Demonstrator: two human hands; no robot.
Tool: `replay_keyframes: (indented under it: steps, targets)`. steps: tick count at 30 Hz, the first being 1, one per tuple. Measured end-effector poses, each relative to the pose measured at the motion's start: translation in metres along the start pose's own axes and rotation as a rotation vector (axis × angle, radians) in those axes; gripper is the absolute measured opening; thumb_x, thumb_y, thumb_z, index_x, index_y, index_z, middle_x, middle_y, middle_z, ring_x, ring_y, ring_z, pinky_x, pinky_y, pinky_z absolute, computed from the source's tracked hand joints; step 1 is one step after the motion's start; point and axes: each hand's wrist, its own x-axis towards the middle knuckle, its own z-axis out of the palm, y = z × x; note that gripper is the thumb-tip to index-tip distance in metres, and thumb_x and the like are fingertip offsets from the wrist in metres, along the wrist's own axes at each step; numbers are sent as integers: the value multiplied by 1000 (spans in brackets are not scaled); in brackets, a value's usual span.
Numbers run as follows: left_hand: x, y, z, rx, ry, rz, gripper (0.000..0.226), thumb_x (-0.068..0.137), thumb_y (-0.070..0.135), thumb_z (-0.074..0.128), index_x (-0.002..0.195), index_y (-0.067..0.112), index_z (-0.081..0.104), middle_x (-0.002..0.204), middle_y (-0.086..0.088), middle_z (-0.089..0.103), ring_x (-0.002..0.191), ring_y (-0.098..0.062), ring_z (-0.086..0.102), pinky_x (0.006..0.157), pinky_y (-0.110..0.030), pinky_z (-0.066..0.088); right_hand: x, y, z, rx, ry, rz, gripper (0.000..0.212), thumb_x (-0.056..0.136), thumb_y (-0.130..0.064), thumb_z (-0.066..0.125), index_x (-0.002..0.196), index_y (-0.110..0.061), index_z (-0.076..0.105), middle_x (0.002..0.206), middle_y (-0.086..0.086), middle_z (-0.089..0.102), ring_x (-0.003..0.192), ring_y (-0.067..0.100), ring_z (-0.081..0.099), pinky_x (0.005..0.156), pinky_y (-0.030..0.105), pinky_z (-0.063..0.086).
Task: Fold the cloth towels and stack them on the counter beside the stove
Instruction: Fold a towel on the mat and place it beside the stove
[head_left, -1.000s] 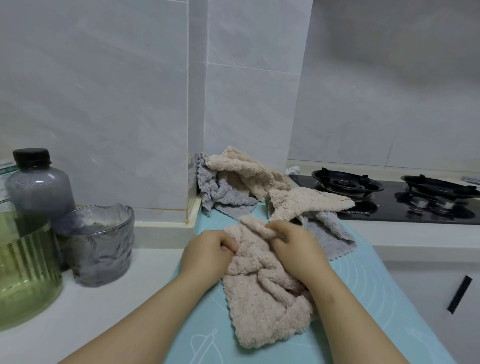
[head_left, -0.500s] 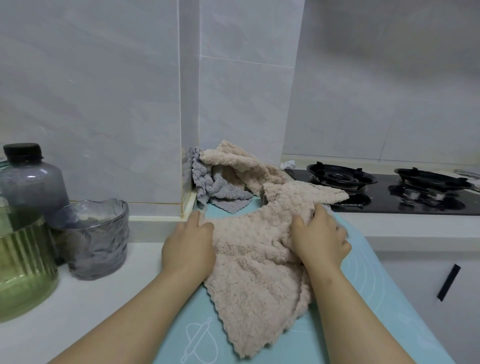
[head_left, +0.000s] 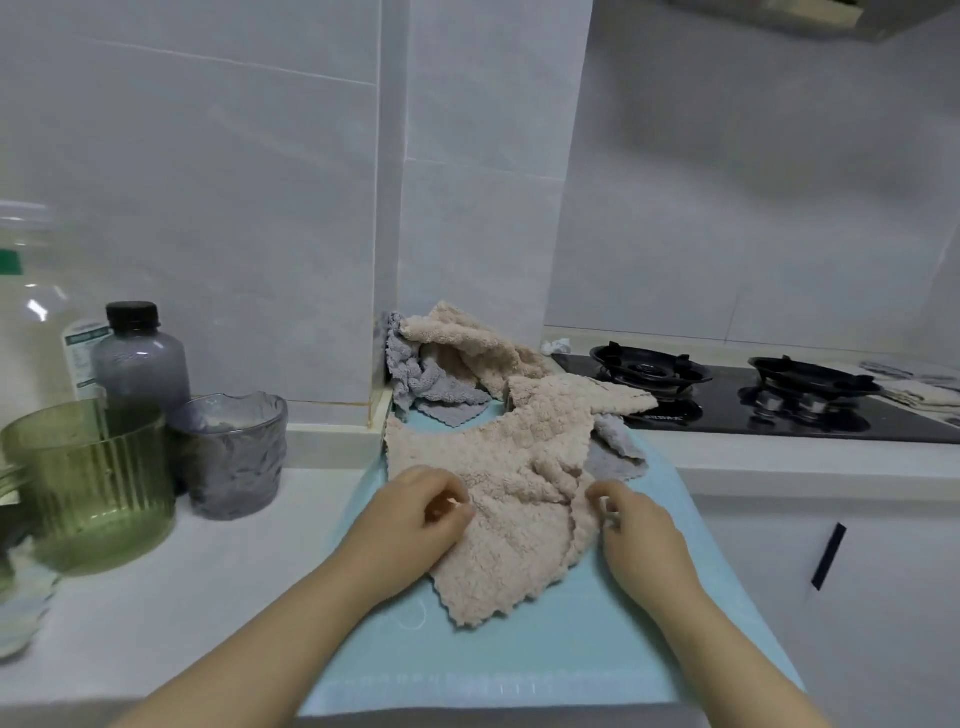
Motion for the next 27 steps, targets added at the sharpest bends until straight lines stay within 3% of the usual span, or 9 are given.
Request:
replay_keyframes:
  steps: [3, 6, 10, 13, 16, 18, 20, 23, 27]
  targets:
    - [-1, 1, 3, 106, -289, -32, 36, 82, 57, 54, 104, 29, 59, 102, 16, 55, 95, -3, 52, 84, -17, 40, -5, -6, 2, -197, -2, -142, 64, 90, -3, 30, 138, -44, 34, 149, 0, 30, 127, 26, 35, 99, 36, 33]
    - [-2, 2, 4, 222, -331, 11, 71, 64, 78, 41, 118, 34, 54, 116, 17, 50, 108, -3, 47, 96, -24, 39, -6, -7, 1, -229, 5, -134, 58, 92, -6, 31, 135, -44, 40, 157, 0, 14, 135, 28, 24, 105, 38, 28]
    - [-9, 8, 1, 92, -272, 44, 16, 82, 37, 61, 96, 32, 67, 106, 20, 58, 101, 5, 52, 94, -19, 42, -5, -6, 4, -260, 60, -129, 40, 92, -11, 35, 124, -29, 50, 155, -1, 18, 133, 27, 26, 100, 35, 30]
    - [-12, 4, -1, -26, -247, 4, 44, 85, 6, 57, 69, 47, 66, 97, 21, 65, 94, 5, 58, 91, -22, 47, -6, -6, 4, -226, 133, -216, 31, 83, -25, 38, 106, -21, 59, 144, -5, 38, 129, 25, 31, 94, 34, 28]
    - [-12, 10, 0, 51, -272, 17, 12, 82, 44, 55, 84, 41, 66, 98, 21, 63, 94, 3, 55, 89, -27, 46, -7, -6, 6, -107, 235, -371, 37, 64, -38, 32, 79, -17, 59, 112, -10, 61, 112, 21, 40, 82, 27, 16]
    - [-12, 12, 1, 212, -316, 90, 55, 65, 76, 40, 100, 38, 61, 102, 22, 57, 97, 2, 49, 89, -25, 42, -7, -6, 3, -103, 205, -345, 31, 62, -38, 37, 77, -17, 54, 93, -12, 60, 103, 16, 38, 79, 23, 12]
    - [-12, 14, 3, 331, -349, 160, 70, 56, 84, 34, 107, 39, 54, 107, 24, 51, 101, 2, 43, 90, -24, 37, -6, -6, 1, -115, 185, -316, 23, 63, -35, 43, 75, -17, 49, 76, -10, 52, 93, 14, 36, 76, 22, 13]
    - [-14, 10, 4, 261, -306, 145, 57, 57, 71, 43, 100, 37, 56, 102, 23, 52, 97, 2, 44, 88, -24, 37, -6, -6, 1, -142, 189, -266, 18, 71, -33, 53, 73, -20, 40, 71, -8, 47, 86, 17, 36, 75, 25, 16]
    - [-16, 8, 5, 42, -173, 53, 34, 63, 33, 48, 89, 21, 66, 87, 11, 62, 82, -4, 51, 76, -24, 44, -7, -6, 1, -237, 153, -215, 20, 78, -38, 43, 91, -27, 52, 98, -9, 58, 101, 18, 40, 84, 29, 22]
